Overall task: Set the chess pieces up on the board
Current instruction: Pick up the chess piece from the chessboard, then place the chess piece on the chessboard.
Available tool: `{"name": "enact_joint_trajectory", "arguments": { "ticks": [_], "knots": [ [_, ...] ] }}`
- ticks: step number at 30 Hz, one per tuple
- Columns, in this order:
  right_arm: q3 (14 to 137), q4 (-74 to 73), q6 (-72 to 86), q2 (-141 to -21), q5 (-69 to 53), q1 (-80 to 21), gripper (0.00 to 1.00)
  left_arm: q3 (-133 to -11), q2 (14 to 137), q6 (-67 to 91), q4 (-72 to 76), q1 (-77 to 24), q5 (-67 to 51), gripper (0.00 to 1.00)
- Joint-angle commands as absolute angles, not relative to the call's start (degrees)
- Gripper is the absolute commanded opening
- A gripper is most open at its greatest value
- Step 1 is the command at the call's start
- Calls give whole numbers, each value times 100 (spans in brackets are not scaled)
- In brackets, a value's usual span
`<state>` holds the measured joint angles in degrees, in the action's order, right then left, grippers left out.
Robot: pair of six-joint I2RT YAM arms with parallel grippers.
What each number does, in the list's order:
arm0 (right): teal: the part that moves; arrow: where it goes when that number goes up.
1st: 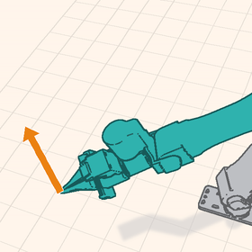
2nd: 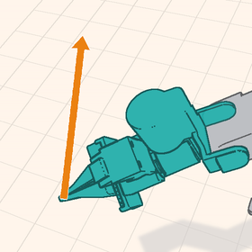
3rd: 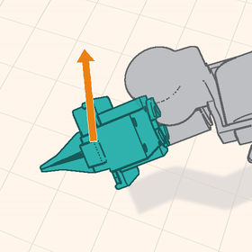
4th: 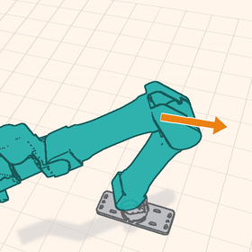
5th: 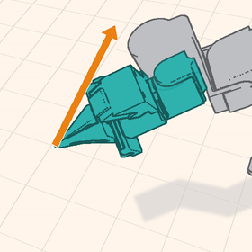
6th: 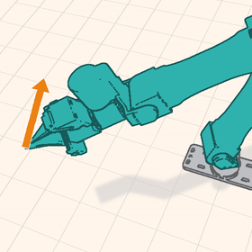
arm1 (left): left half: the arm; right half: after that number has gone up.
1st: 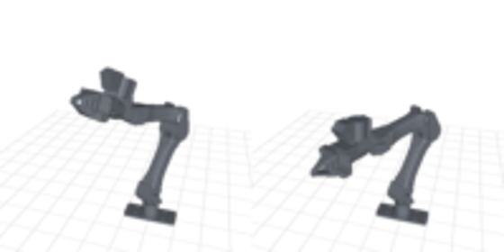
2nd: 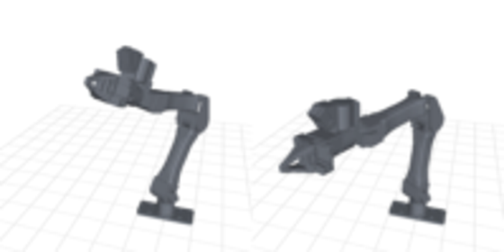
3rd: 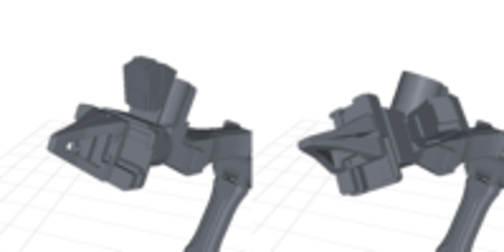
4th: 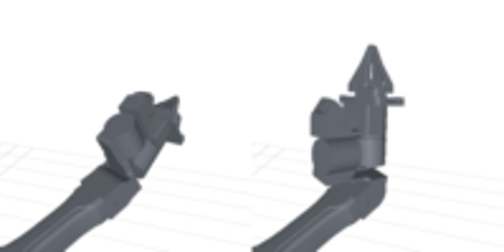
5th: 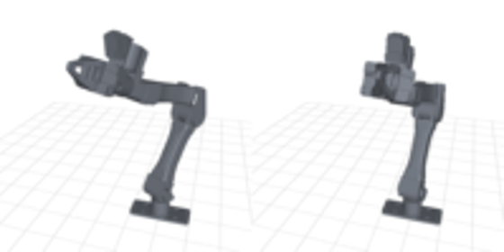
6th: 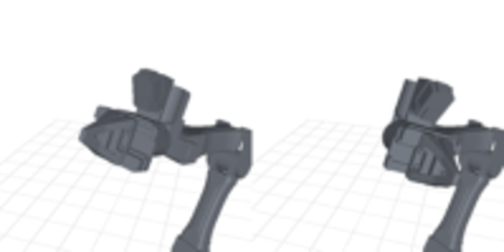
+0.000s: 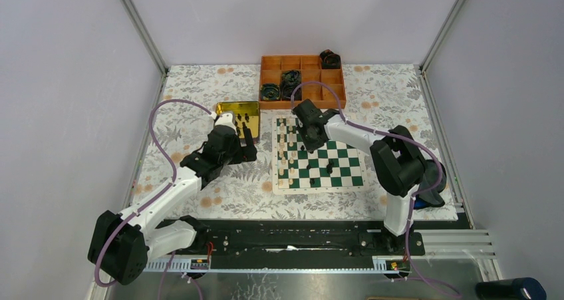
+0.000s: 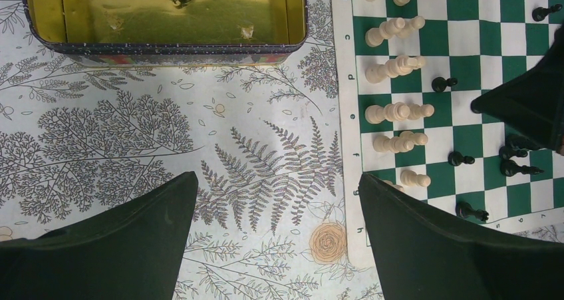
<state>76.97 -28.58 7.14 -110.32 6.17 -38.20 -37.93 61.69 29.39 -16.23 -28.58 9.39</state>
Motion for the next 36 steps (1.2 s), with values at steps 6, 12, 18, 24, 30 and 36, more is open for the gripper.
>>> {"name": "enact_joint_trajectory", "arguments": {
  "ticks": [6, 12, 18, 24, 30, 36],
  "knots": [
    [7835, -3017, 835, -10381, 1121, -3266, 6, -3817, 6099, 2804, -1362, -2892, 843, 99],
    [7805, -2958, 791, -10543, 1187, -2798, 6, -3822, 6106, 2803, -1367, -2892, 851, 99],
    [7901, -2877, 776, -10795, 1161, -2482, 6, -3815, 6126, 2791, -1381, -2892, 876, 99],
    [7962, -2804, 778, -11011, 1139, -2290, 6, -3818, 6144, 2786, -1403, -2892, 913, 99],
    [8057, -2738, 750, -11157, 1076, -2126, 6, -3807, 6186, 2786, -1406, -2892, 932, 99],
    [8197, -2743, 738, -11278, 1034, -2033, 6, -3823, 6236, 2793, -1409, -2891, 940, 99]
  ]
}}
